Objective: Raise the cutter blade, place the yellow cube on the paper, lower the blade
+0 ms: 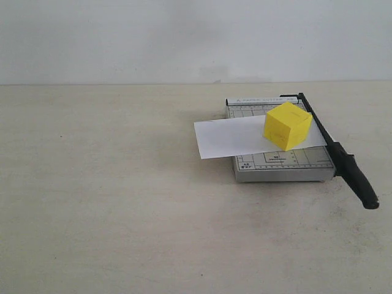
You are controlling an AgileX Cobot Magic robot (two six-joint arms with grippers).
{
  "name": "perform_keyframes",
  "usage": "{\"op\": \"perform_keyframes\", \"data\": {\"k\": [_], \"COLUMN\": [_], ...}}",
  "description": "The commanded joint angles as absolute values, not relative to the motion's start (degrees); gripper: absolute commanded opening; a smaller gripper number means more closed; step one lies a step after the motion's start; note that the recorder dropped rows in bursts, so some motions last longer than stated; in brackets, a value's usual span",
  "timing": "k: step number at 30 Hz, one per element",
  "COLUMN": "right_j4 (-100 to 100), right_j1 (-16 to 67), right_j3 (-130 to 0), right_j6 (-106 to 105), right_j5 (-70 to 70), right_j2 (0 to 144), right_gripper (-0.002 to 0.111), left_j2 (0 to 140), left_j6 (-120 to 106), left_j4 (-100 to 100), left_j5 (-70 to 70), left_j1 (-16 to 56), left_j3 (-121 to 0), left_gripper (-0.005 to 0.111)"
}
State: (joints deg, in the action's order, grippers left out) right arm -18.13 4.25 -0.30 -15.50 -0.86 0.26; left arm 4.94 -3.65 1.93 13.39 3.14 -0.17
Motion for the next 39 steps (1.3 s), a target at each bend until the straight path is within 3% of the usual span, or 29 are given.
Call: {"op": "perform_keyframes", "data": {"k": [1,5,9,33,39], "right_j4": [-12.9,-12.2,-5.8,-7.0,-7.0], "right_j1": [-1.0,-8.7,-10.0,-9.6,-9.6], "right_j3": [0.0,0.0,0.0,0.0,0.0], "right_j6": [-13.6,-10.4,-6.0,-6.8,-6.8], "right_j5": [-2.4,-6.7,-20.8,-20.6,-20.7], "right_j2": [0.0,0.0,0.0,0.0,0.0], "right_gripper": [0.000,0.000,0.000,0.000,0.000], "left_j2": [4.4,4.4,4.4,4.4,0.6], "left_j6": [-3.2,-3.2,-3.2,-3.2,-3.2], "left_j4": [2.4,2.4,2.4,2.4,2.8], "left_j5": [13.4,13.4,13.4,13.4,18.8], "left_j1": [3.0,3.0,3.0,3.0,3.1], "left_j3": [0.0,0.0,0.0,0.0,0.0], "left_gripper": [0.004,0.004,0.004,0.004,0.004]}}
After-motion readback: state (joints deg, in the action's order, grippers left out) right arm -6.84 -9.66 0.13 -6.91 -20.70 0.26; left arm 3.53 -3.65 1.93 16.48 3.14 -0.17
